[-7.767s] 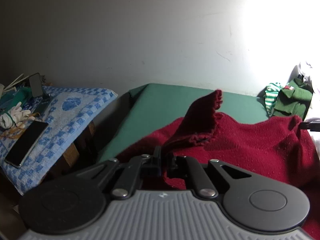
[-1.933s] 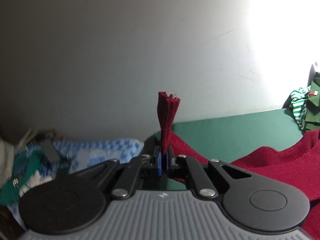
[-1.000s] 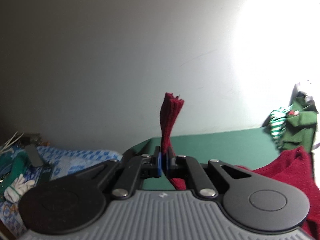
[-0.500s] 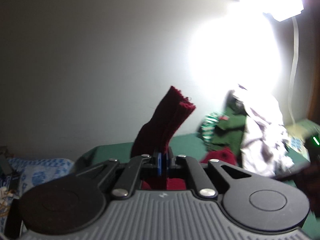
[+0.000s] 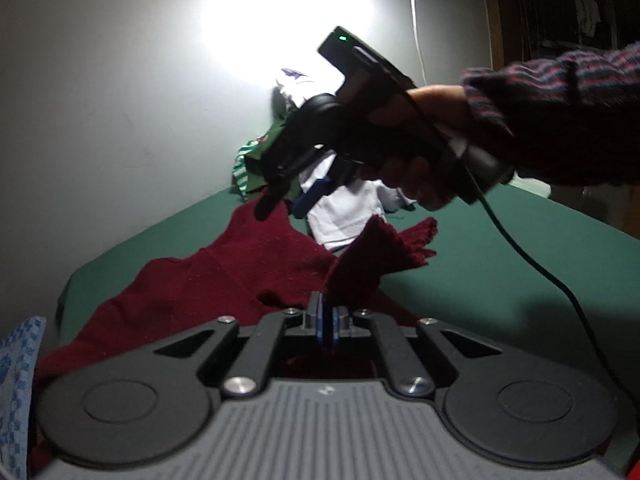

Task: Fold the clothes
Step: 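Grasp the sleeve with the right gripper beside the left gripper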

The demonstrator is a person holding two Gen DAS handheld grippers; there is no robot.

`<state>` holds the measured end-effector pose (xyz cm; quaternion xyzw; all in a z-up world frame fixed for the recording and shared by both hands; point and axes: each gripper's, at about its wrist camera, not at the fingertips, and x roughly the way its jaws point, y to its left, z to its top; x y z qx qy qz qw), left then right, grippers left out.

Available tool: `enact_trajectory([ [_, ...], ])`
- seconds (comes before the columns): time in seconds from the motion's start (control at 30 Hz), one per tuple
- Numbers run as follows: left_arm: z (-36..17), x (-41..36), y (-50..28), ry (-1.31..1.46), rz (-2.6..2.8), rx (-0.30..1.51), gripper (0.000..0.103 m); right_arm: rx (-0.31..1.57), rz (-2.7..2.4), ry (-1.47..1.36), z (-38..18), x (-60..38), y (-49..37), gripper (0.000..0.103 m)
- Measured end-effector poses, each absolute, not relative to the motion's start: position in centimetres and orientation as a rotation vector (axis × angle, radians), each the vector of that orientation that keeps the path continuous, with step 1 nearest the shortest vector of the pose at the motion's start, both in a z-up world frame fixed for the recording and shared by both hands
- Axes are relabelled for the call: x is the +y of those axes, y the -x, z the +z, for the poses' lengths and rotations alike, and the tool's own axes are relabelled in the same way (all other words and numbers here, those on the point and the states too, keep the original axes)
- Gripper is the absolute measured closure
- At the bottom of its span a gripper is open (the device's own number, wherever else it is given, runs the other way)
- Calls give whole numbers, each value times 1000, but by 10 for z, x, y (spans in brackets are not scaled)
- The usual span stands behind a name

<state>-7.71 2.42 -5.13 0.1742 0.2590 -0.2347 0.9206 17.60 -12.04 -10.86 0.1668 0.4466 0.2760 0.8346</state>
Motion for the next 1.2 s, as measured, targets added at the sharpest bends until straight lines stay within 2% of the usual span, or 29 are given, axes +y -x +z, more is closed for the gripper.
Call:
enact_trajectory([
  [0.3, -50, 26, 88, -317, -493, 560, 99, 1084, 706, -327, -135, -102, -158, 50],
  [0.67, -21, 51, 86, -243, -471, 532, 99, 985, 623, -397, -152, -86, -164, 52],
  [0.73, -15, 54, 93, -232, -471, 530, 99, 997, 623, -419, -158, -82, -170, 64],
  [0.77, -14, 55, 95, -233, -471, 530, 99, 1010, 626, -423, -159, -80, -172, 87],
  [0.8, -15, 56, 94, -236, -469, 533, 99, 1022, 631, -423, -160, -79, -175, 100],
  [1.2, -19, 57, 117, -201, -613, 585, 99, 921, 598, -462, -123, -119, -145, 99],
])
